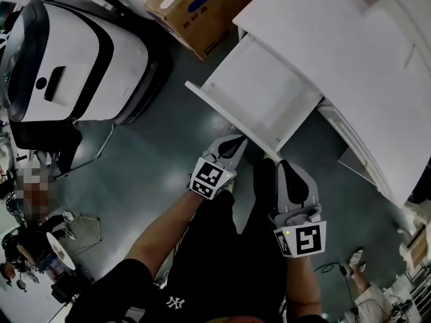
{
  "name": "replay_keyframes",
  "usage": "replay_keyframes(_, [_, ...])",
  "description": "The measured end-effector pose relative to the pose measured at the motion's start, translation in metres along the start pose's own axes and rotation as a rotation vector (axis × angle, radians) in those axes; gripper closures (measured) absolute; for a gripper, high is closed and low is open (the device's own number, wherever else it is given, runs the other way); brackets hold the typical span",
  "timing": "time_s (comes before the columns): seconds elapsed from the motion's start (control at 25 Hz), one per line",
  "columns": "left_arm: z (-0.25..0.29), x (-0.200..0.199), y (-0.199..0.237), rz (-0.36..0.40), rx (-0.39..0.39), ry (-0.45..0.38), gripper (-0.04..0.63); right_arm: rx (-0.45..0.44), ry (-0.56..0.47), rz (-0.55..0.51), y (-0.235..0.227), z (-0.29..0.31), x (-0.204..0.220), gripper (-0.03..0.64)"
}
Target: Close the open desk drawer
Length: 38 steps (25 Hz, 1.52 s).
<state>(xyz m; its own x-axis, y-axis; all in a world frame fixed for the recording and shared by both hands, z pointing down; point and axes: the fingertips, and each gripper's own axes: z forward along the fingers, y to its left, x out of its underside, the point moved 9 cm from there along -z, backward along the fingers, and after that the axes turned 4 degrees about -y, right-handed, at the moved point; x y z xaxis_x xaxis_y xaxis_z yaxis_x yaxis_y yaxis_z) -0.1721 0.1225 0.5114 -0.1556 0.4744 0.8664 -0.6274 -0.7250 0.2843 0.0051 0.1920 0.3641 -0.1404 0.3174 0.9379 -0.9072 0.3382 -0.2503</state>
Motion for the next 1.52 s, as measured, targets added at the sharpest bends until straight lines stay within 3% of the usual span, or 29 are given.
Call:
replay_keyframes(1.0, [0.083,-0.035,0.007,-0.006,-0.001,0.005,0.594,0.087,-0.002,0.003,-0.086,0.009,-0.017,0.594])
replay_keyframes(1.52, [0.135,-0.058,0.013,-0.008,-0.012,-0.032,0.594,0.068,0.007,-0.007,-0.129,0.034,-0.012,0.594])
